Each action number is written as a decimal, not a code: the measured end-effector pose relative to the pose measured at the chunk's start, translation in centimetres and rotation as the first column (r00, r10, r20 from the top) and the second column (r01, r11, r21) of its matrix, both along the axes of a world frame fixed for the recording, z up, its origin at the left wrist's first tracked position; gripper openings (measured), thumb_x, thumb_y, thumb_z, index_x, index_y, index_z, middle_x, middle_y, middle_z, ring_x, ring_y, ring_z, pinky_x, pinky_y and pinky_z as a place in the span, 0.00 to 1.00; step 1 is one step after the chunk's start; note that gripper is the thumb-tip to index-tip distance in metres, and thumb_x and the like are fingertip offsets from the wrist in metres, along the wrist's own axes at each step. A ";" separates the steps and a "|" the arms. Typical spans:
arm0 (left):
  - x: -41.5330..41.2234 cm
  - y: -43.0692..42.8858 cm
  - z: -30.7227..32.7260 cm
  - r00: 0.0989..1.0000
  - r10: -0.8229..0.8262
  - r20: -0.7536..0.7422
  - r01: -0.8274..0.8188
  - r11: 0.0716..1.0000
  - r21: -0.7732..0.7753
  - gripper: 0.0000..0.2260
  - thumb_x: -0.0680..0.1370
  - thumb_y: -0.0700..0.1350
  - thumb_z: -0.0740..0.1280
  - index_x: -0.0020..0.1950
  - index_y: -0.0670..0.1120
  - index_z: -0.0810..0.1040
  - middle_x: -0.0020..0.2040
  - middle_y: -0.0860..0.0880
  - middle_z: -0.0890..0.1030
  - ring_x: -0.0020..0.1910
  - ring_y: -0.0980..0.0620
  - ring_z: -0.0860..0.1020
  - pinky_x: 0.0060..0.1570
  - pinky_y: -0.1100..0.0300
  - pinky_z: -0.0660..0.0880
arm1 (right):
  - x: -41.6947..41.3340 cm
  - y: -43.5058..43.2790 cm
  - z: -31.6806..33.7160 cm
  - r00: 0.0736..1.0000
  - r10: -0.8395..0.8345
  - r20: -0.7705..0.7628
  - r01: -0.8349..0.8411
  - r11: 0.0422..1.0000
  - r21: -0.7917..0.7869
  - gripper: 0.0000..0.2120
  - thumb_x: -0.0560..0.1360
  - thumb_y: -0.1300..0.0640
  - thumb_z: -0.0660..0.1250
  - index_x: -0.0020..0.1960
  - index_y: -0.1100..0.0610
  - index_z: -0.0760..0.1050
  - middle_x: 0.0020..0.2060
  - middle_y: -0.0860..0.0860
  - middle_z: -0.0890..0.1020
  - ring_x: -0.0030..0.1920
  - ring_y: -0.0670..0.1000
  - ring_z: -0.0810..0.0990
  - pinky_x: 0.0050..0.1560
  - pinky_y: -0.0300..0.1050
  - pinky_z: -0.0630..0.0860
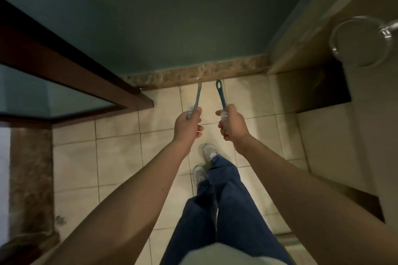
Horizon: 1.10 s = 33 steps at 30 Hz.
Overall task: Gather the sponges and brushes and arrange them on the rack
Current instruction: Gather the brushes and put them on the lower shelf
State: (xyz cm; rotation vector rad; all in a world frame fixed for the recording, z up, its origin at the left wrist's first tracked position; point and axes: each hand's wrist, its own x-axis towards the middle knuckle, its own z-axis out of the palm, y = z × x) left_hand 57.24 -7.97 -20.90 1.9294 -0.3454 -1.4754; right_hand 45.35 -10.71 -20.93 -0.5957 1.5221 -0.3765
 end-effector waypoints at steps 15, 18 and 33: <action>-15.0 -3.8 17.1 0.875 -0.482 0.032 0.473 0.840 -0.267 0.06 0.81 0.48 0.60 0.46 0.50 0.73 0.41 0.49 0.75 0.33 0.54 0.71 0.28 0.63 0.63 | -16.6 2.4 17.8 0.850 -0.496 0.179 0.521 0.840 -0.150 0.06 0.75 0.55 0.57 0.44 0.56 0.70 0.32 0.51 0.72 0.29 0.48 0.69 0.29 0.40 0.65; -19.5 -4.9 19.3 0.826 -0.561 0.053 0.548 0.777 -0.310 0.07 0.80 0.48 0.60 0.45 0.48 0.75 0.39 0.49 0.73 0.34 0.53 0.69 0.29 0.61 0.63 | -20.6 2.7 20.4 0.816 -0.563 0.132 0.577 0.776 -0.255 0.04 0.74 0.56 0.60 0.42 0.56 0.69 0.30 0.51 0.70 0.26 0.48 0.67 0.24 0.37 0.60; -44.5 -5.5 25.1 0.574 -0.809 0.127 0.737 0.442 -0.512 0.08 0.82 0.45 0.59 0.59 0.49 0.73 0.56 0.47 0.79 0.49 0.51 0.77 0.42 0.61 0.72 | -42.8 5.8 25.5 0.568 -0.807 0.163 0.783 0.468 -0.410 0.08 0.72 0.60 0.52 0.41 0.55 0.70 0.30 0.51 0.72 0.27 0.49 0.65 0.30 0.40 0.61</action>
